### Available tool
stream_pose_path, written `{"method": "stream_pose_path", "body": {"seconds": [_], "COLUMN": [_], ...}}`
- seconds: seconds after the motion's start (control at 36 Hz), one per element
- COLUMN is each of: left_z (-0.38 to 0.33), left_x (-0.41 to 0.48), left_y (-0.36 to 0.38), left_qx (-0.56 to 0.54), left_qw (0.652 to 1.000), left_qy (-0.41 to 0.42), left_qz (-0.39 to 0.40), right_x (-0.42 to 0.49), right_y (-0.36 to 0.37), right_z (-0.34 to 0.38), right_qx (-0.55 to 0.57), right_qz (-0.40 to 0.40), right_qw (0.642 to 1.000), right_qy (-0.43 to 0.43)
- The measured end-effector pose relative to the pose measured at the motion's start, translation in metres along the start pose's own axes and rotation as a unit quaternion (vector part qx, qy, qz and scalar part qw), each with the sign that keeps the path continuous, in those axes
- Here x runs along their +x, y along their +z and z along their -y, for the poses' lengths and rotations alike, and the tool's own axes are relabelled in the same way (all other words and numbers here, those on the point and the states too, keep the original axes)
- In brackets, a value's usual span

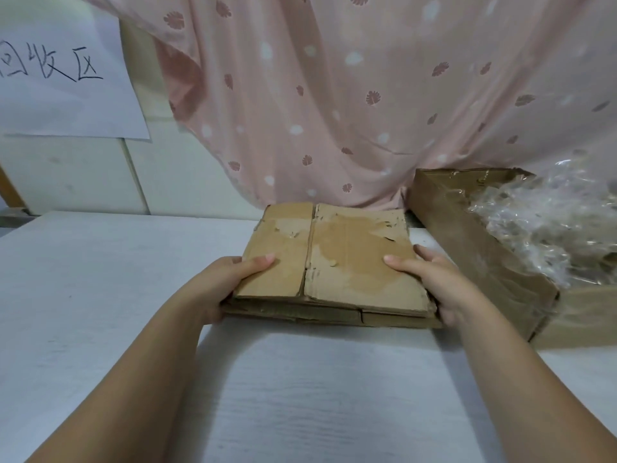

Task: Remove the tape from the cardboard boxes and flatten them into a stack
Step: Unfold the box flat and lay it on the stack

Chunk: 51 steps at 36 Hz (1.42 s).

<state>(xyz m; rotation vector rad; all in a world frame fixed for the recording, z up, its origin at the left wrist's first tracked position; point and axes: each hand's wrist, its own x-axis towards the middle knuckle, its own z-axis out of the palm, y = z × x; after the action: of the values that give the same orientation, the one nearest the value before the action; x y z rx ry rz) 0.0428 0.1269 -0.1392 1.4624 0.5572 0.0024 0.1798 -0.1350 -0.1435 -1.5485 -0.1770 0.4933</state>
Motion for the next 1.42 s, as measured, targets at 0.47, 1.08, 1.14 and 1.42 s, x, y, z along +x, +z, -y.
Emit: {"method": "stream_pose_path", "body": {"seconds": [0.47,1.08,1.14,1.42], "left_z": [0.006,0.018,0.018,0.021], "left_x": [-0.002,0.007,0.000,-0.061], "left_y": [0.003,-0.001,-0.005,-0.061], "left_qx": [0.014,-0.042,-0.058,0.020], "left_qw": [0.968,0.974,0.975,0.966], "left_qy": [0.252,0.211,0.203,0.228], "left_qz": [0.003,-0.066,-0.061,-0.122], "right_x": [-0.003,-0.007,-0.012,-0.053], "right_y": [0.008,0.026,0.033,0.078], "right_z": [-0.011,-0.012,-0.011,-0.013], "right_qx": [-0.042,-0.073,-0.076,-0.098], "right_qz": [-0.015,-0.125,-0.126,-0.026], "right_qw": [0.978,0.963,0.963,0.983], "right_qy": [-0.204,-0.228,-0.224,-0.155]}}
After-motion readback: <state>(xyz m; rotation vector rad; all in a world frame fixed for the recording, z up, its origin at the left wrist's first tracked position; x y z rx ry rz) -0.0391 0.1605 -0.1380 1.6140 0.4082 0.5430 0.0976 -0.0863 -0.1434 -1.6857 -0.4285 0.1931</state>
